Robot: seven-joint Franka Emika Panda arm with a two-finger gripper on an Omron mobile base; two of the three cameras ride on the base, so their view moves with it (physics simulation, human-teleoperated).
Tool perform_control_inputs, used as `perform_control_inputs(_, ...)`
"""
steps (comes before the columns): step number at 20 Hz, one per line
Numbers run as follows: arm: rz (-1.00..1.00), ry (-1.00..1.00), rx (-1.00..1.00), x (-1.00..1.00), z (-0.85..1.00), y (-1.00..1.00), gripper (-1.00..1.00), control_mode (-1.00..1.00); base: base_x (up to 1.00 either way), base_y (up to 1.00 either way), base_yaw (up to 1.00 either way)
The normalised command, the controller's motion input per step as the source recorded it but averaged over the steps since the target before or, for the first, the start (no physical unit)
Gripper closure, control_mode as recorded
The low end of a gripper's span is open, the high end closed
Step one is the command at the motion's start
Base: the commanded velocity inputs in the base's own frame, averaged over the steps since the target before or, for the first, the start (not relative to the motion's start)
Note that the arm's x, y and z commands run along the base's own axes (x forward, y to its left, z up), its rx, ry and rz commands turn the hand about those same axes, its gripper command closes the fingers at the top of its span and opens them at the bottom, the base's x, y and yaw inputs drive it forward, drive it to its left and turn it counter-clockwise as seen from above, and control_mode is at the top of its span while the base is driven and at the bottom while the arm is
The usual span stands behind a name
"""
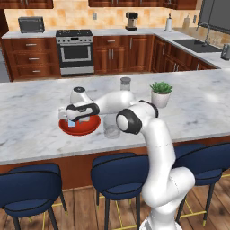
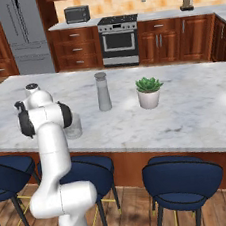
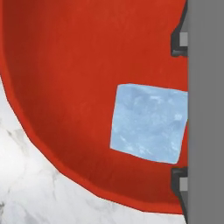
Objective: There are two ice cubes in the ice bowl. Place both ice cubes in the glass cup.
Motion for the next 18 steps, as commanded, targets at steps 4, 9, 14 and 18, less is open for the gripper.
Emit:
perform_control_inputs(4,0.0,0.0,-0.01,0.22,-0.06,0.0,-1.0,-1.0,0.0,0.0,0.0)
perform_control_inputs(9,0.0,0.0,0.0,0.13,-0.03,0.0,1.0,-1.0,0.0,0.0,0.0)
perform_control_inputs(14,0.0,-0.01,0.0,-0.08,0.13,-0.01,1.0,-1.0,0.0,0.0,0.0)
perform_control_inputs(18,-0.01,-0.08,0.0,-0.77,0.65,-0.31,1.0,-1.0,0.0,0.0,0.0)
